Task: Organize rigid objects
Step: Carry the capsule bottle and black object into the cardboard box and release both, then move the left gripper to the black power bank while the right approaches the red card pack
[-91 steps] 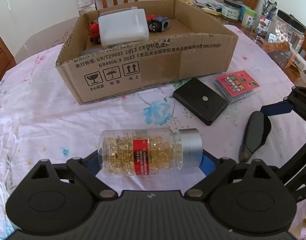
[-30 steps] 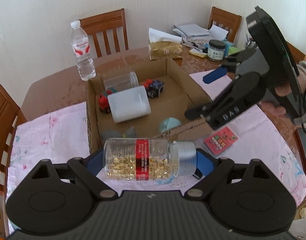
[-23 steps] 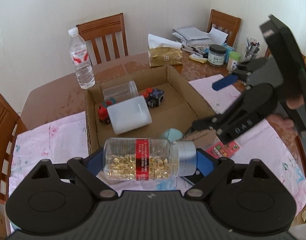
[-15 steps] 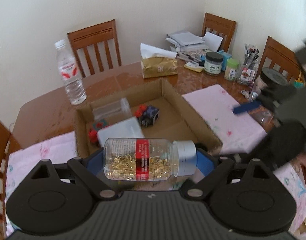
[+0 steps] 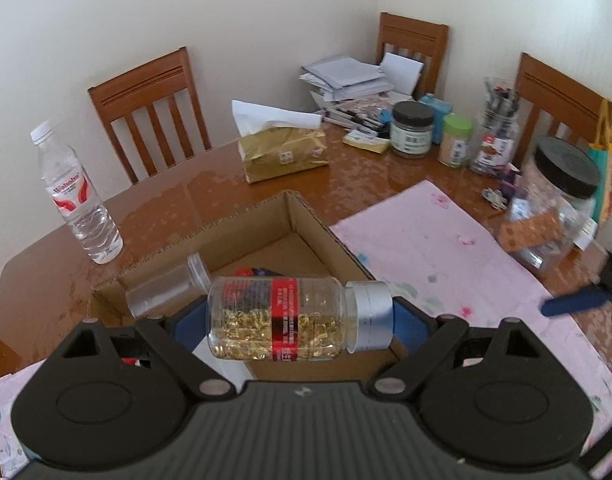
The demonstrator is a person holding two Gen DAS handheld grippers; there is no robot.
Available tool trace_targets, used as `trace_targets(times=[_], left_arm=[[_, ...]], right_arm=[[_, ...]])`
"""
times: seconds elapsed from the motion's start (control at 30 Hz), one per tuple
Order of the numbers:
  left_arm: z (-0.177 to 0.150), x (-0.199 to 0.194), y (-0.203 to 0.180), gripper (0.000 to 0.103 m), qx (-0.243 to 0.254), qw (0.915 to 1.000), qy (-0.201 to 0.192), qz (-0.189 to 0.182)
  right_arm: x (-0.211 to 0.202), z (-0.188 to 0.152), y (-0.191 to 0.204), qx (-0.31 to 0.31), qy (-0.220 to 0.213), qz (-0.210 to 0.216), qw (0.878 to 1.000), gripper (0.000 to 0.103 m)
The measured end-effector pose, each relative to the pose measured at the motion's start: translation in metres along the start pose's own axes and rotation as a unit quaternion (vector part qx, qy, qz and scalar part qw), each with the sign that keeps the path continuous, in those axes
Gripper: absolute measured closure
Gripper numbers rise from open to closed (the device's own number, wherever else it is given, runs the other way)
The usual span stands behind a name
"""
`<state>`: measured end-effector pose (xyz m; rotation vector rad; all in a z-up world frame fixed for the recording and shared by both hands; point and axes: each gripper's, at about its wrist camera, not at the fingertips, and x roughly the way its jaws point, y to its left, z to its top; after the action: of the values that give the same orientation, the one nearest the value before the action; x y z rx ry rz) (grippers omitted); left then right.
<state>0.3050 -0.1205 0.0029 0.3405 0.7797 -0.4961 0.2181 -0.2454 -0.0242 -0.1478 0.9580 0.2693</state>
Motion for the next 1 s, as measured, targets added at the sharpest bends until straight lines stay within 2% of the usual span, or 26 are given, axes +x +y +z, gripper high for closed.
trace_targets(times=[0.23,0.63,0.77,1.0], left_arm=[[0.006,0.015,0.01,0.009,-0.028,0.9994,-0.002,0.019],[-0.001,-0.018,0.011,0.005,-0.03,0.9989,-0.02,0.029],[-0.014,-0.037,0.012,0.004,-0.036,0.9981,-0.037,0.034],[-0.054,-0.064,0.009,0.004,-0.047,0.998,-0.031,0.03]], right_arm=[[0.004,-0.003,0.002,0.007,0.01,0.001,1.0,0.0],[0.01,-0.002,0.006,0.004,0.015,0.002,1.0,0.0],[0.013,-0.008,0.006,0.007,0.017,-0.006,1.0,0.0],[0.032,-0.031,0.007,0.031,0.031,-0.03,0.999,0.0]])
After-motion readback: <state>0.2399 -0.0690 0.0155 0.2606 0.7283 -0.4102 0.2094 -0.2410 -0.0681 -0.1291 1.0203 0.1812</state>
